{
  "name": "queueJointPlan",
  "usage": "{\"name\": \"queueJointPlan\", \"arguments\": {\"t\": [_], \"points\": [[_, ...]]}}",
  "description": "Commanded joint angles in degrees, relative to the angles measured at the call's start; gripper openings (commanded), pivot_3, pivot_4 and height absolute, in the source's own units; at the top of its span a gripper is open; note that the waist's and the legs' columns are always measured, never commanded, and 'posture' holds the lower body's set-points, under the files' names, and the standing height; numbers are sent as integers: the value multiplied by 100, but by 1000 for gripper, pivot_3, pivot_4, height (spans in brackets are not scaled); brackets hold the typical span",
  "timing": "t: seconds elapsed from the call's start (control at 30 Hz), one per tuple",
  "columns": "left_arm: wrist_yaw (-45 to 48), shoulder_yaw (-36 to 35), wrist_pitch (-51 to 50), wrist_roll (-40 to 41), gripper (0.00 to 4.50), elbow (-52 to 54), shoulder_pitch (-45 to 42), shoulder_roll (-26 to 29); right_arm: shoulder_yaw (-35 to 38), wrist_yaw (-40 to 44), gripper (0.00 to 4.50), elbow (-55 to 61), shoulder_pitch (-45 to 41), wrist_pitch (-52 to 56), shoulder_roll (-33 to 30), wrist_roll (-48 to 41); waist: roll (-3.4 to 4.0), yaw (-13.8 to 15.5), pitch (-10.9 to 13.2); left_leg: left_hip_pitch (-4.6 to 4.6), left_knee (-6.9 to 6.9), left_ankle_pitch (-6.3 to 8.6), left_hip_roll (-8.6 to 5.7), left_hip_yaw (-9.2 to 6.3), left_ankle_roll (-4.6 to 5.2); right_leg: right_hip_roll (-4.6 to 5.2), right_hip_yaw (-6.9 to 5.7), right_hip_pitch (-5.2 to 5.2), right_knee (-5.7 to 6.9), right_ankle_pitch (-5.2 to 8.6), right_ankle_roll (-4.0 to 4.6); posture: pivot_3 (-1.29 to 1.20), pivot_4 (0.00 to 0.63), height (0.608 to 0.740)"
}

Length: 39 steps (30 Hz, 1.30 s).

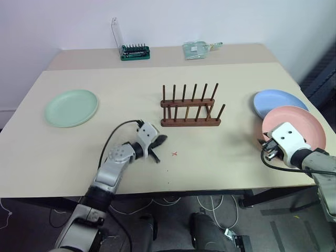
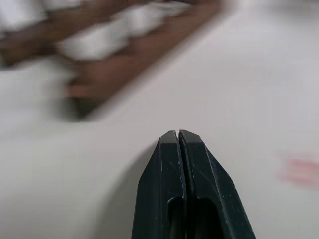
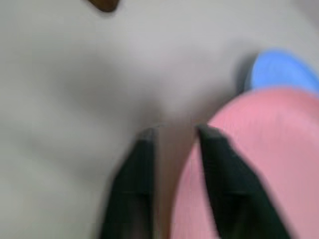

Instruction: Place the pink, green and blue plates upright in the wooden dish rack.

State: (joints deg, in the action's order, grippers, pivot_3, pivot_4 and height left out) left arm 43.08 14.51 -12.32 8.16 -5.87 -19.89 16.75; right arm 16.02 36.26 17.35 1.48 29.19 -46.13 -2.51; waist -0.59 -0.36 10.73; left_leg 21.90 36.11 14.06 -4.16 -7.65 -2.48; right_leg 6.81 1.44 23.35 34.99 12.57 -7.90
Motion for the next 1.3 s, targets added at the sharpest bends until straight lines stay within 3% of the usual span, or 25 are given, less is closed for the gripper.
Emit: {"name": "queueJointPlan", "arguments": {"t": [0.03, 0.07, 0.37, 0.8, 0.9, 0.97, 1.07, 1.1, 1.3], "points": [[481, 185, -122, 381, 0, 581, 97, -82, 143, -181, 3286, 195, 63, -130, -34, 120, -1, -2, 1, 2, 3, 0, 0, 0, 0, 0, 0, 0, -1, 0, 1, 0, 150, 740], [540, 188, -186, 455, 0, 649, 120, -111, 133, -223, 3661, 180, 110, -146, -44, 179, -1, -2, 1, 5, 5, 0, 0, 0, 0, 0, 0, 2, -1, 1, 2, 0, 150, 740], [754, 228, -308, 592, 0, 790, 69, -135, 368, -628, 3661, 493, 631, 126, 298, 199, 0, -12, 1, 8, 2, 1, 1, -1, 2, -1, -1, 6, -1, 6, 7, 0, 150, 740], [762, 228, -327, 552, 0, 753, 59, -211, 184, -1137, 3661, -229, 526, -40, 371, 594, -1, -7, 2, 11, 3, 1, 0, -1, 2, -1, -1, 7, -2, 8, 10, 0, 150, 740], [734, 215, -335, 556, 0, 770, 82, -215, 118, -1045, 2772, -267, 546, -132, 357, 571, -1, -8, 2, 10, 3, 1, 1, -1, 2, -1, -1, 7, -2, 9, 10, 0, 150, 740], [727, 220, -331, 543, 0, 768, 85, -207, 35, -1043, 1882, -273, 600, -195, 345, 637, -1, -8, 2, 10, 3, 1, 0, -1, 2, -1, -1, 7, -2, 10, 10, 0, 150, 740], [718, 226, -328, 535, 0, 754, 77, -208, -39, -1051, 205, -240, 647, -218, 365, 674, -1, -8, 2, 11, 3, 1, 0, -1, 2, -1, -1, 7, -2, 11, 9, 0, 150, 740], [714, 229, -324, 531, 0, 745, 72, -210, -54, -1035, 19, -213, 661, -228, 365, 671, -1, -8, 2, 10, 3, 1, 0, -1, 2, -1, -1, 7, -2, 12, 10, 0, 150, 740], [719, 244, -308, 526, 0, 702, 48, -217, -53, -947, 19, 23, 821, -272, 347, 694, -4, -7, 2, 11, 3, 1, 0, -3, 2, -1, -2, 7, -2, 12, 8, 0, 150, 740]]}}
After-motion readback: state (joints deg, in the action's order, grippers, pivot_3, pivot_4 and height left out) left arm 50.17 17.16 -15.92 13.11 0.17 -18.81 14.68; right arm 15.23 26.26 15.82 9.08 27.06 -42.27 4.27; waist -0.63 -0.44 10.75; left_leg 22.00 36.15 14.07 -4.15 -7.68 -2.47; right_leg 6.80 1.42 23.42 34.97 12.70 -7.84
